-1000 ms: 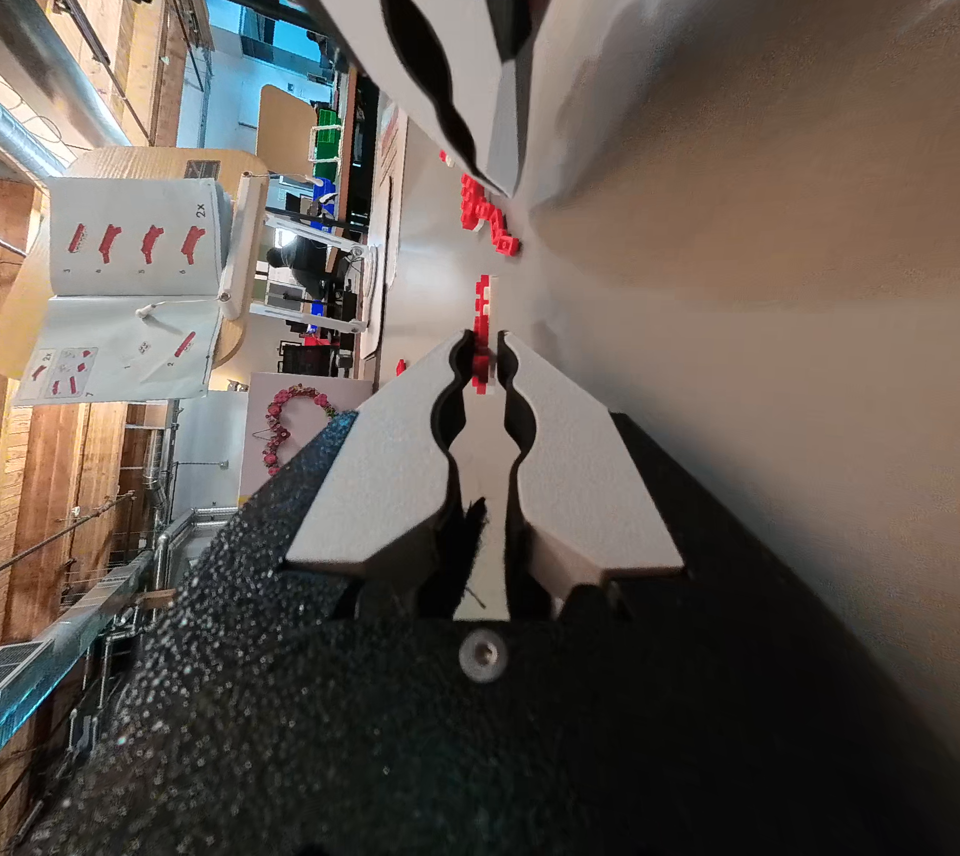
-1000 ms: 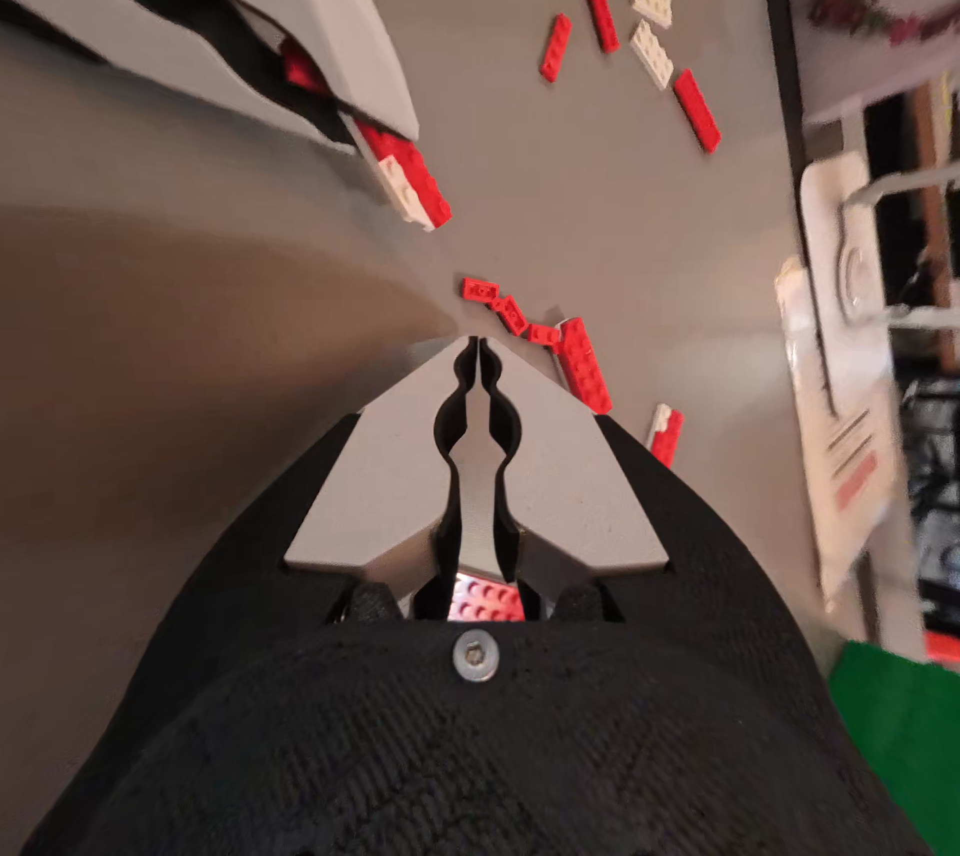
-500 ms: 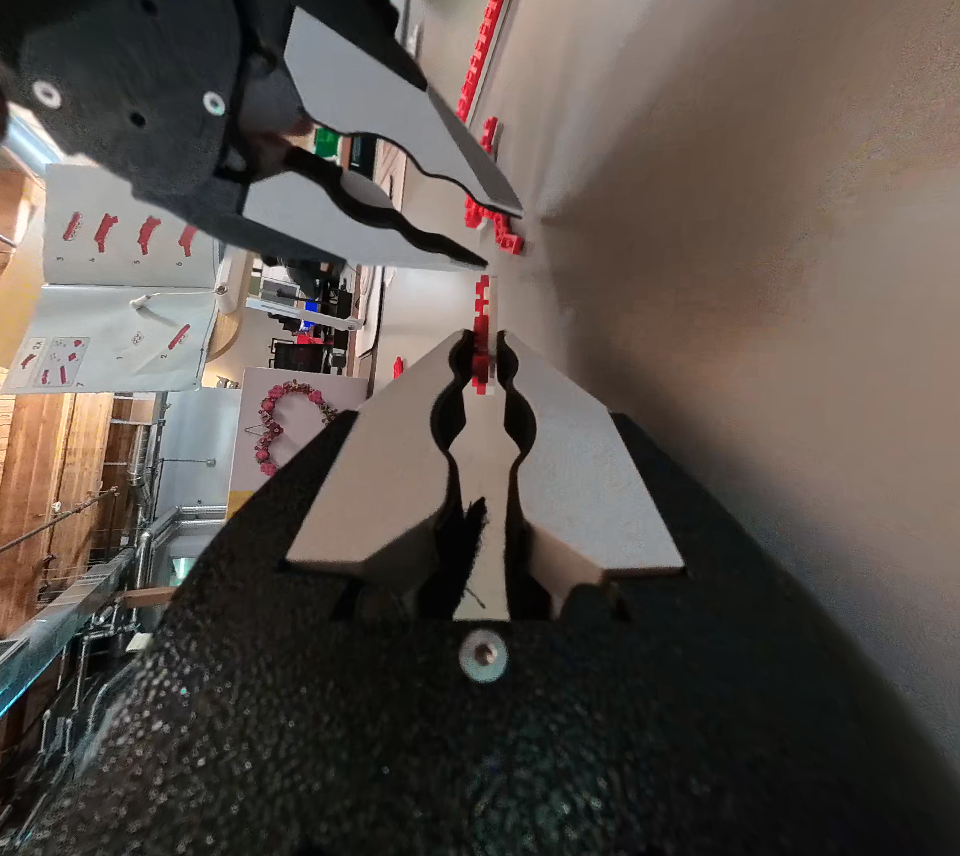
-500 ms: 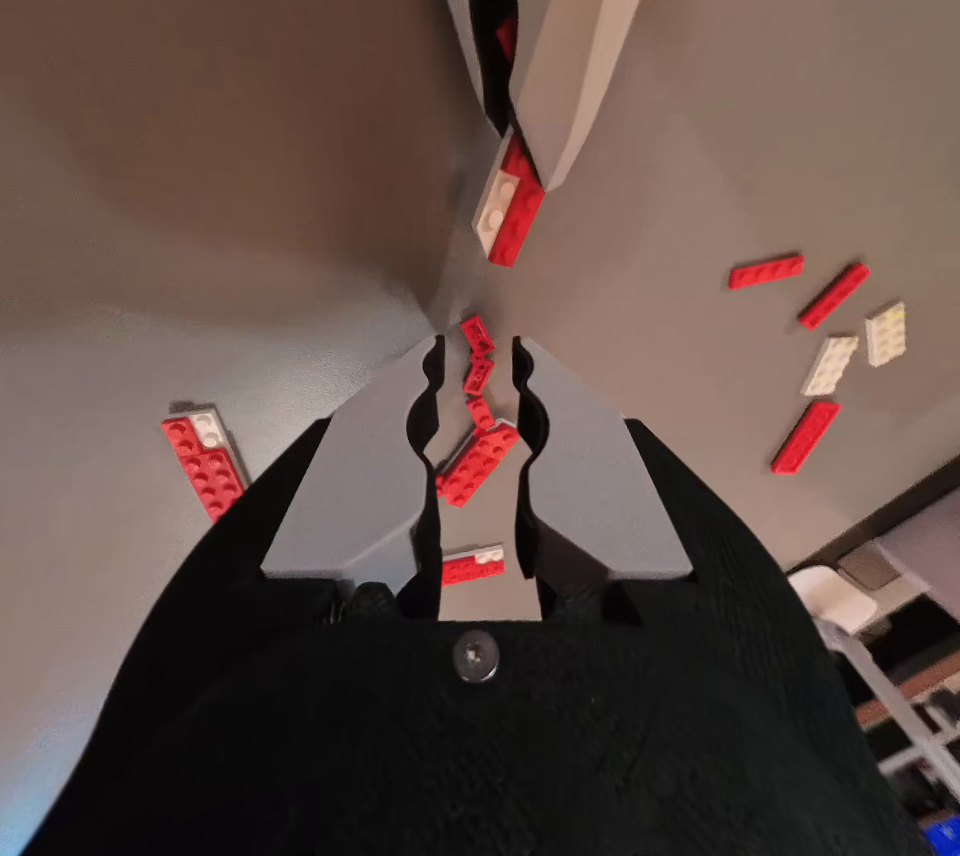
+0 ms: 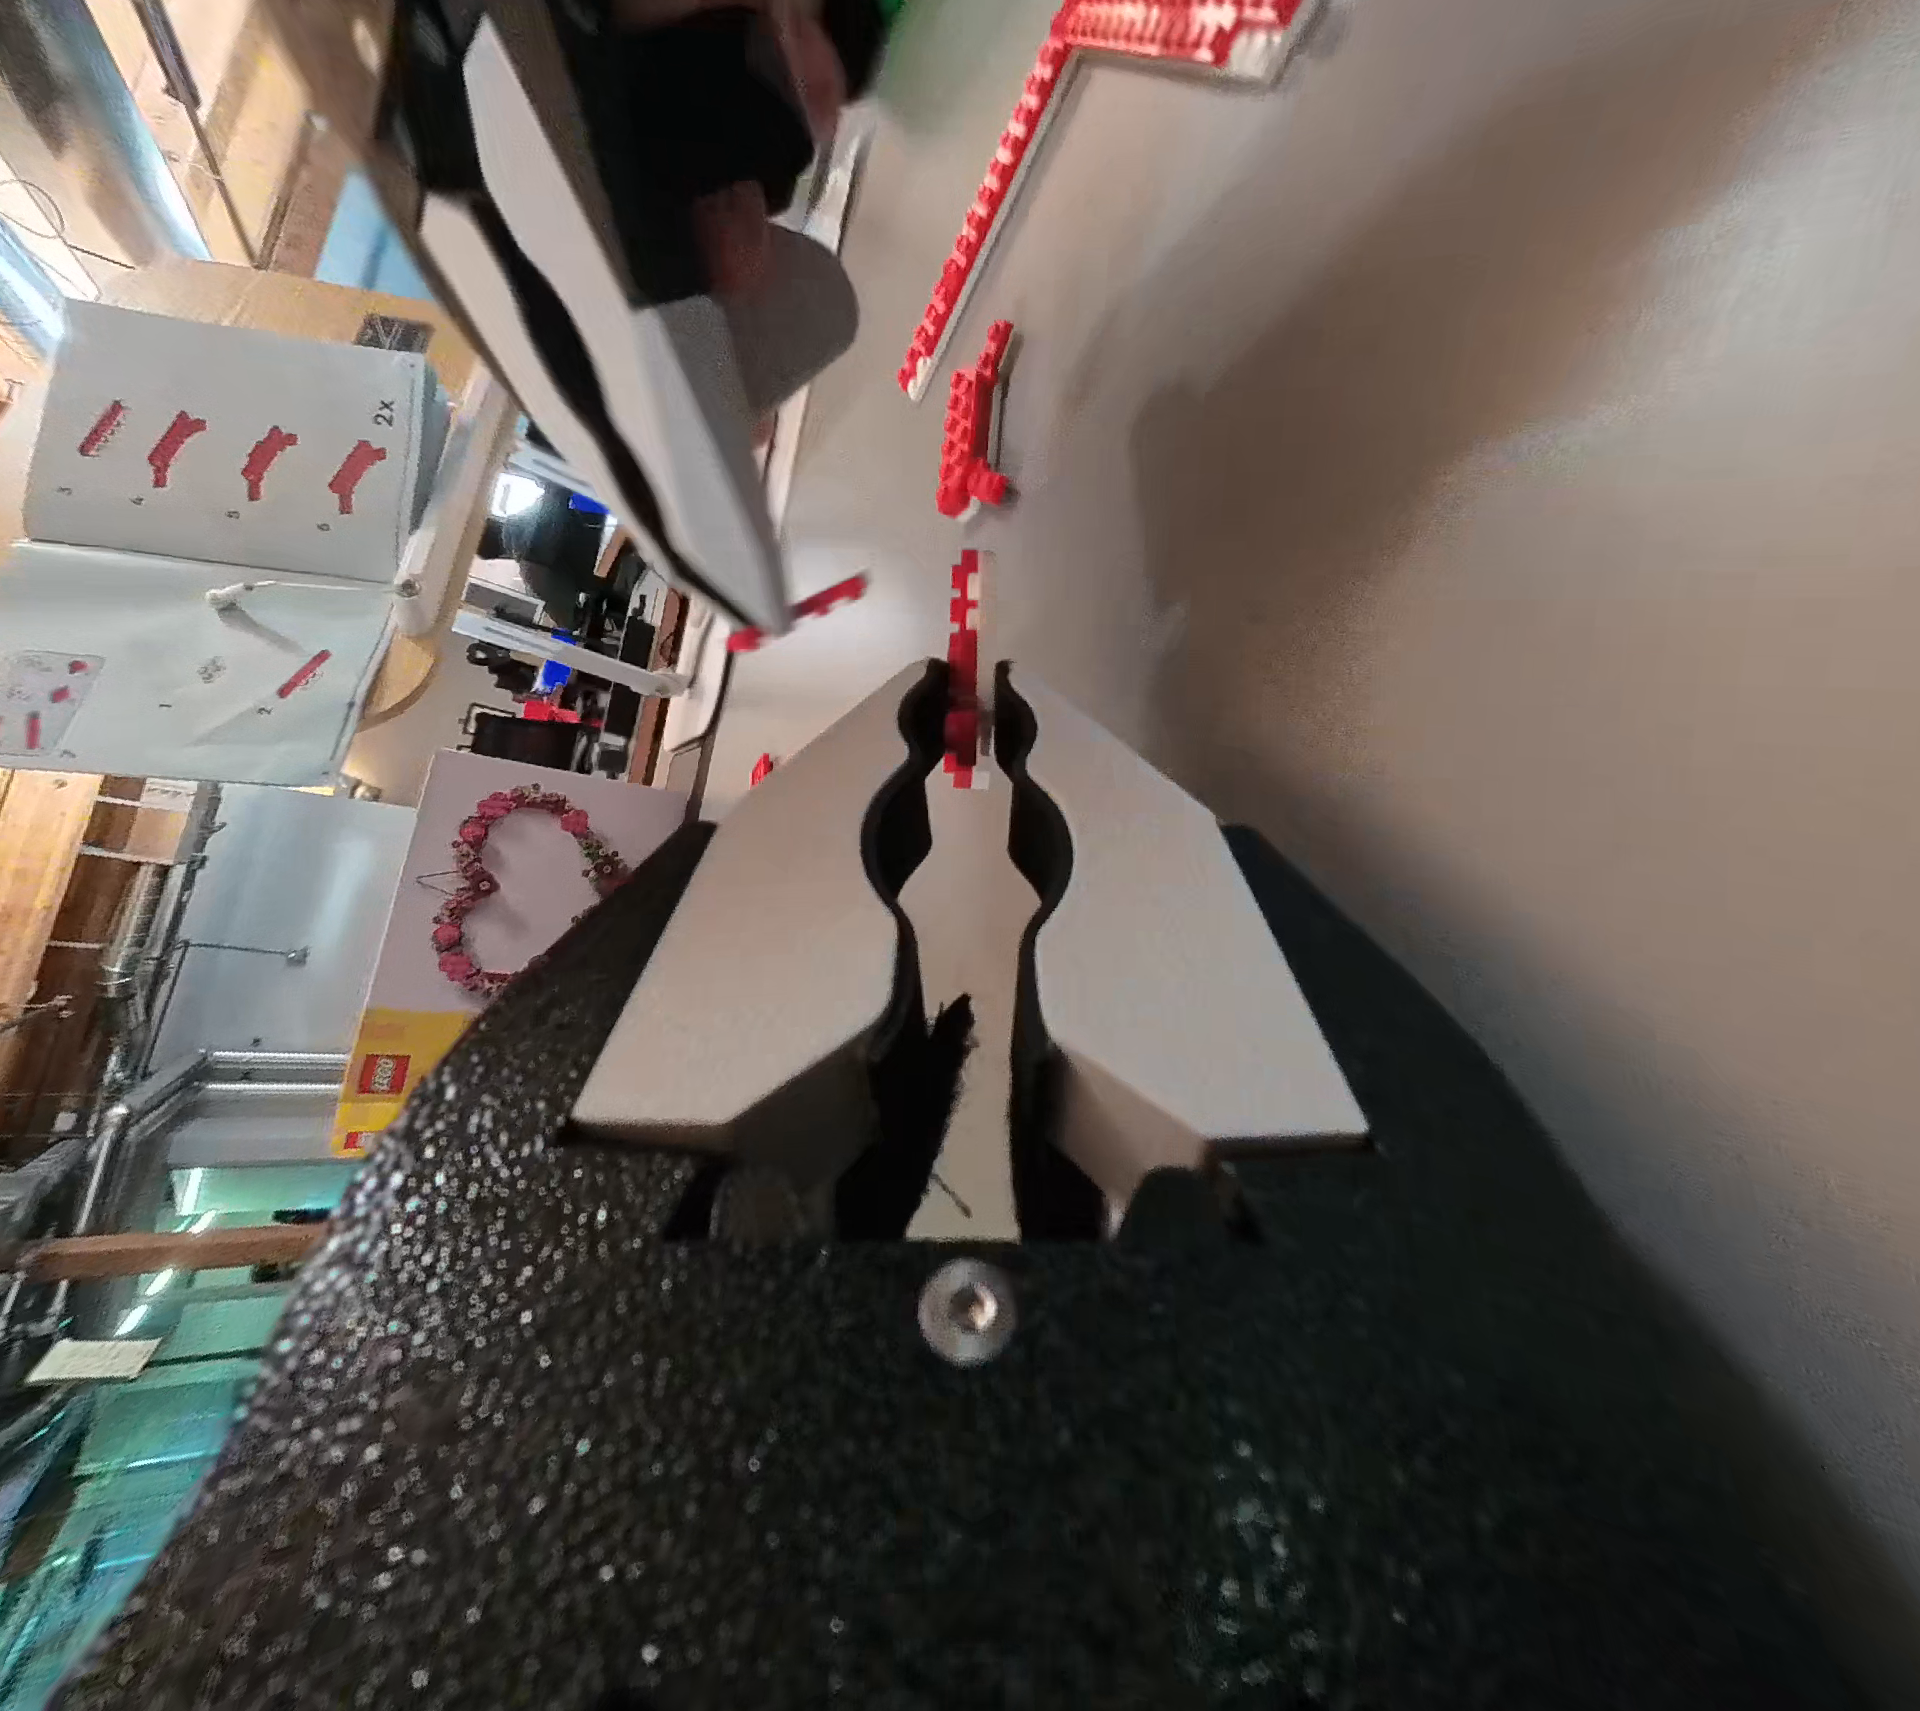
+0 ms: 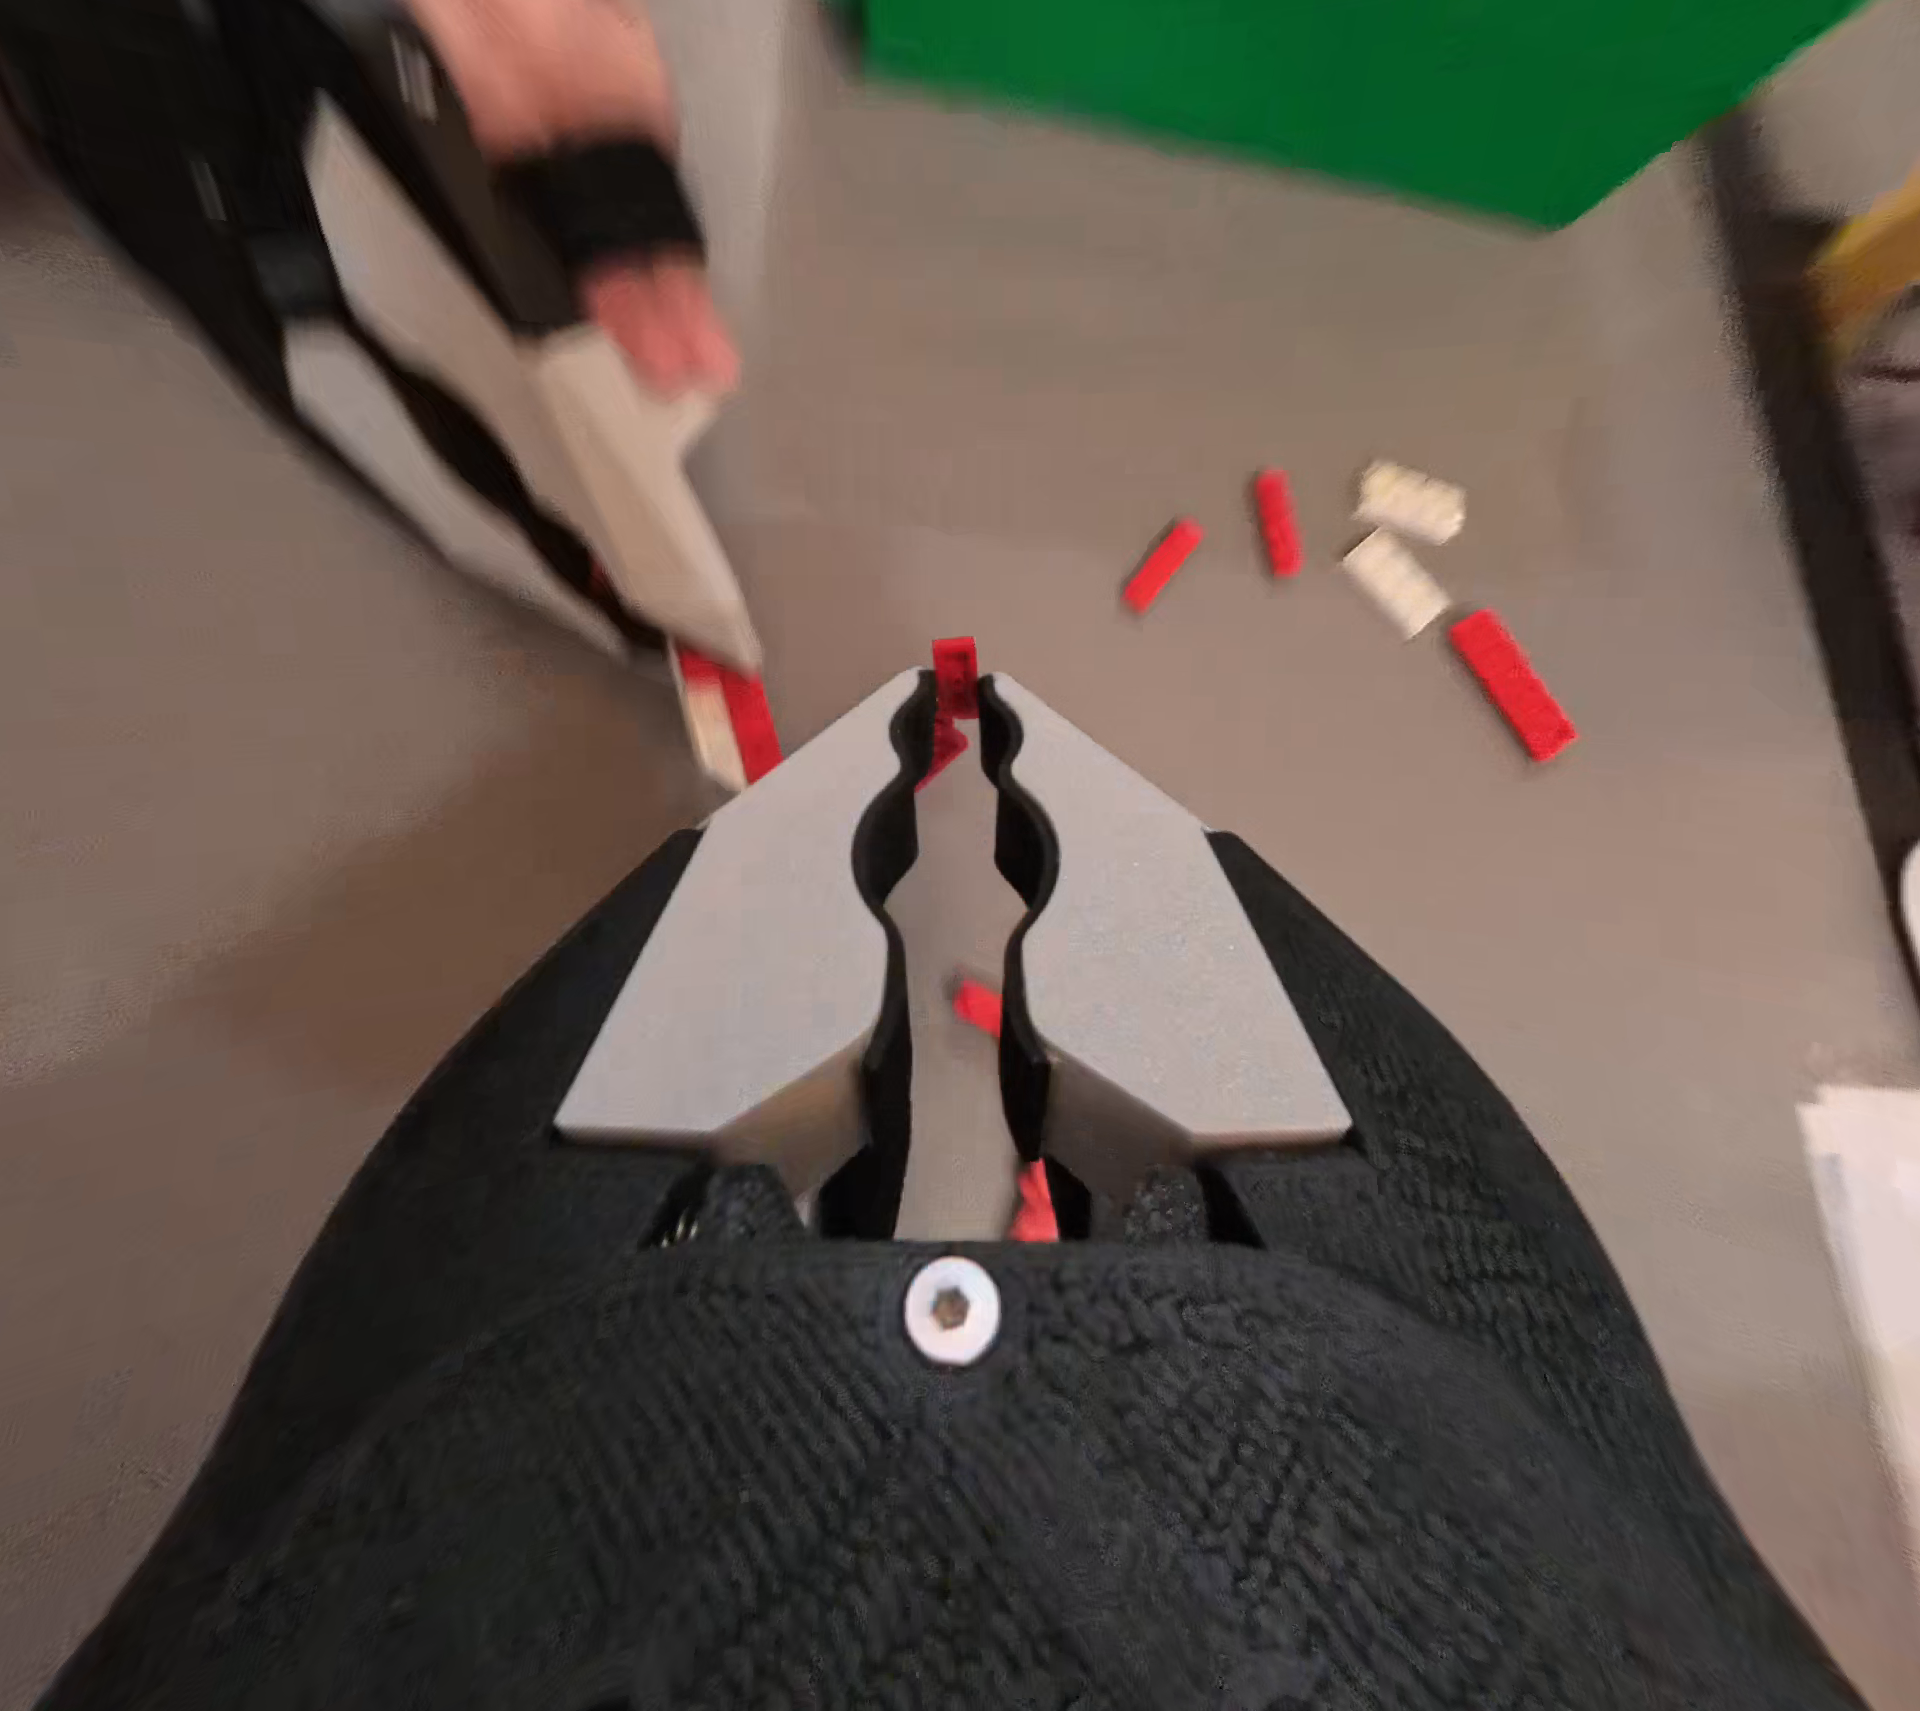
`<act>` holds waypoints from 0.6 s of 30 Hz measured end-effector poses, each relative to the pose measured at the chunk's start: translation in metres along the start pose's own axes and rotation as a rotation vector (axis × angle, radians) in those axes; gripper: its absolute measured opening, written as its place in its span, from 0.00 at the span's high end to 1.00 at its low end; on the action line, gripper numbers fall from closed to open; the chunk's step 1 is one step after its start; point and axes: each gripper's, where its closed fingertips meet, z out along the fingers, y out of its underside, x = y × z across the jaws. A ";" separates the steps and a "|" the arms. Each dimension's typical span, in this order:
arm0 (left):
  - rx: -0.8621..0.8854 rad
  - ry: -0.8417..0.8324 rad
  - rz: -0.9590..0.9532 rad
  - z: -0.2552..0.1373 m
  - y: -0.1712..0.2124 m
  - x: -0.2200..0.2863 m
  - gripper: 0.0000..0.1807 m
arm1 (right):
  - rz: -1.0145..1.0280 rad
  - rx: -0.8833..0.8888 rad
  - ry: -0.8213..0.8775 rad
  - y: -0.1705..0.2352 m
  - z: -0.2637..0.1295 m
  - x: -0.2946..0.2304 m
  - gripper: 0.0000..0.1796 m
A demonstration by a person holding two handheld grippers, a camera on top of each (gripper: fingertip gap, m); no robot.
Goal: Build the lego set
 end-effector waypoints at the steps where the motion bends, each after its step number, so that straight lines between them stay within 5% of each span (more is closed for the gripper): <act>1: 0.014 -0.006 -0.013 0.000 -0.003 -0.002 0.96 | 0.085 0.135 0.053 -0.014 -0.006 0.002 0.97; 7: 0.105 -0.050 -0.094 -0.002 -0.021 -0.010 0.97 | 0.319 0.623 0.157 -0.057 -0.035 -0.019 0.97; 18: 0.221 -0.117 -0.251 -0.011 -0.034 -0.030 0.96 | 0.283 0.715 0.258 -0.048 -0.044 -0.031 0.97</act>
